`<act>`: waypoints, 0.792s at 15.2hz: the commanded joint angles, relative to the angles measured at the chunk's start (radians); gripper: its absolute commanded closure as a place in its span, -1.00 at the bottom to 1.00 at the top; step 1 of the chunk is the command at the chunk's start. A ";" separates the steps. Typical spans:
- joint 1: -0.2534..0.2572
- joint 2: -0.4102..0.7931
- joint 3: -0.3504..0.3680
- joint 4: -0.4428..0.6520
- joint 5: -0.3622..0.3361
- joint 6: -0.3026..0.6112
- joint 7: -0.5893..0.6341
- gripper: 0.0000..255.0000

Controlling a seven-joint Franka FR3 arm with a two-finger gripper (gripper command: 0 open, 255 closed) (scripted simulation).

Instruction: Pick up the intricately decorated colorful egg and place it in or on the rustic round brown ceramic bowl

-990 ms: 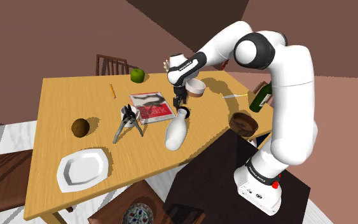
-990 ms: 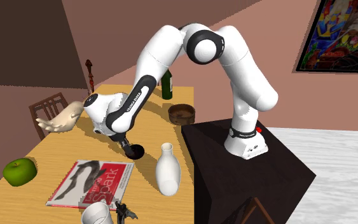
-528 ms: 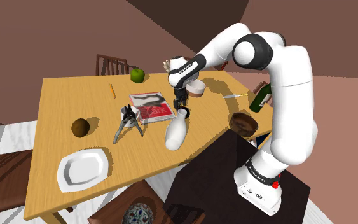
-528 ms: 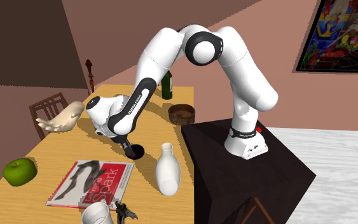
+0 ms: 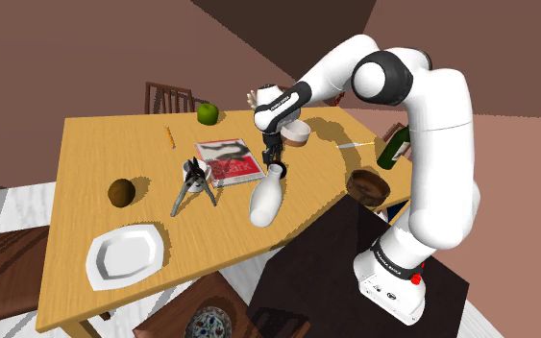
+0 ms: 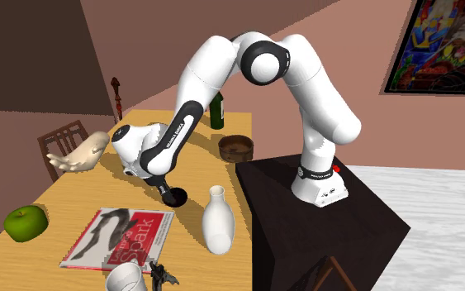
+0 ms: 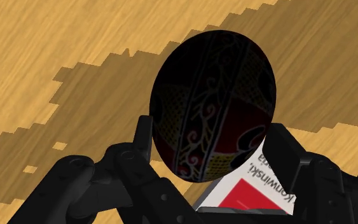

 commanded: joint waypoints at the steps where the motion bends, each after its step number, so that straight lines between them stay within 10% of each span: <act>1: 0.000 0.001 0.000 -0.001 0.000 -0.001 0.000 1.00; 12: 0.004 -0.080 -0.004 -0.011 -0.003 -0.072 -0.007 1.00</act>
